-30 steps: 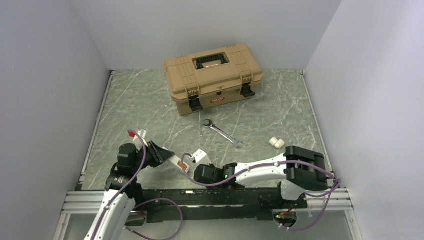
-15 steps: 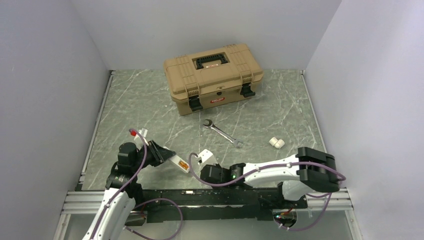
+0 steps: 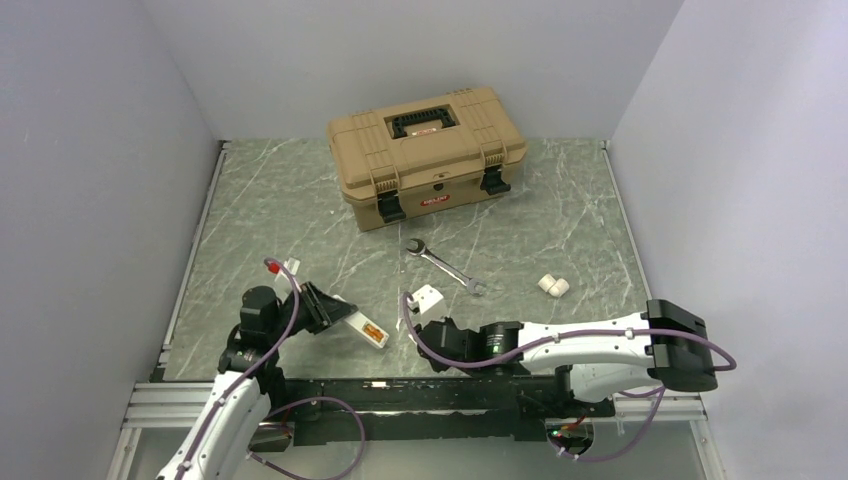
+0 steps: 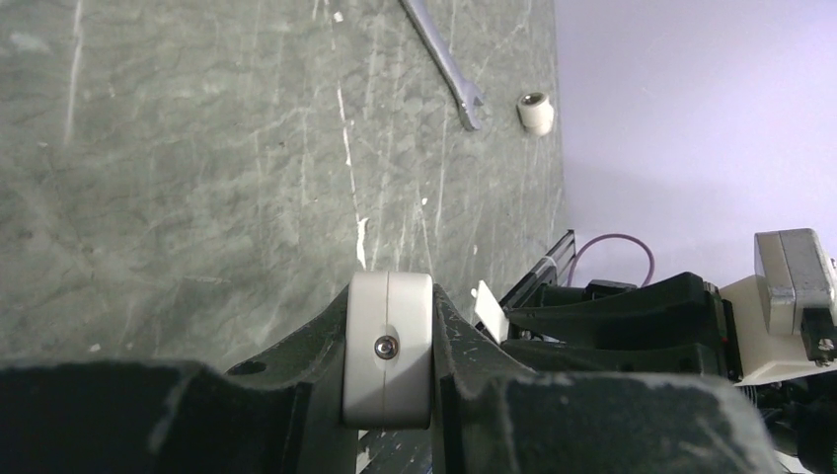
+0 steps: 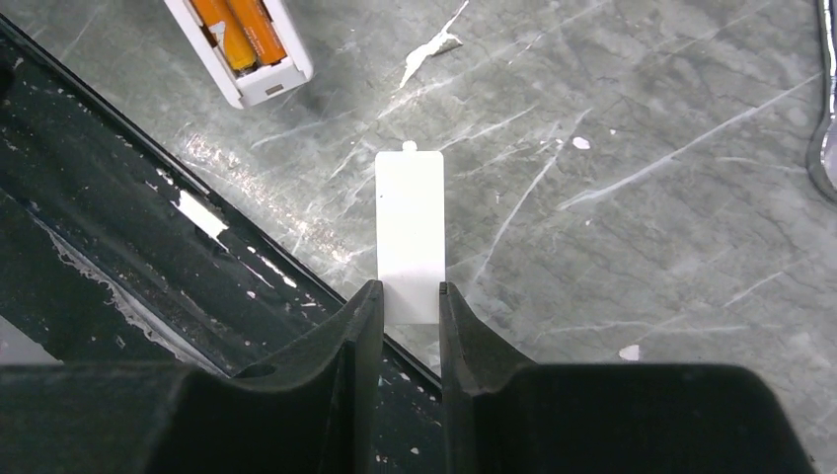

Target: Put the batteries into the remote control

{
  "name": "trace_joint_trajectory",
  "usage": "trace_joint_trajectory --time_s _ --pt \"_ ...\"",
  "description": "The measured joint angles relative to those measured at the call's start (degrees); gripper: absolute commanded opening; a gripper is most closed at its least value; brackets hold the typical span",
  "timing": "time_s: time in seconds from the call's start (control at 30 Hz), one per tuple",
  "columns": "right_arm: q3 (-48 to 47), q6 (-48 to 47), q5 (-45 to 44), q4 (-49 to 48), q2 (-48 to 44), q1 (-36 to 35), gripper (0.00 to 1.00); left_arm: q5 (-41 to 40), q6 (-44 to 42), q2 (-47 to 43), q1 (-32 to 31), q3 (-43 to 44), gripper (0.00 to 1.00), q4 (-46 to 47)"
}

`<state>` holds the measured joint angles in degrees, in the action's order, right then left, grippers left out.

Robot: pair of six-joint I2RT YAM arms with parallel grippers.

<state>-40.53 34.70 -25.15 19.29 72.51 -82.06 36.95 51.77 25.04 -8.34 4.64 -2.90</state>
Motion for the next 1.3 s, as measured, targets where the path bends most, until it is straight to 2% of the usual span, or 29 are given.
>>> trace_joint_trajectory --time_s 0.23,0.53,0.7,0.97,1.3 --pt "-4.13 -1.57 -0.81 1.75 -0.87 0.00 0.27 0.72 3.87 1.64 -1.90 -2.27 0.00 8.02" --pt "-8.11 -4.28 -1.38 1.64 -0.96 0.00 0.27 -2.86 9.35 8.94 -13.16 -4.07 0.00 18.49" --pt "-8.11 -4.72 -1.36 1.64 -1.53 0.00 0.28 -3.96 10.69 10.05 -13.66 -4.07 0.00 22.08" --pt "-8.02 -5.01 -1.11 1.49 -1.99 0.00 0.29 -4.81 11.15 8.85 -13.66 -4.04 0.00 22.16" --pt "-8.02 -8.13 1.57 -1.14 -1.01 0.00 0.31 -4.17 16.50 9.68 -14.27 -4.07 0.00 29.03"
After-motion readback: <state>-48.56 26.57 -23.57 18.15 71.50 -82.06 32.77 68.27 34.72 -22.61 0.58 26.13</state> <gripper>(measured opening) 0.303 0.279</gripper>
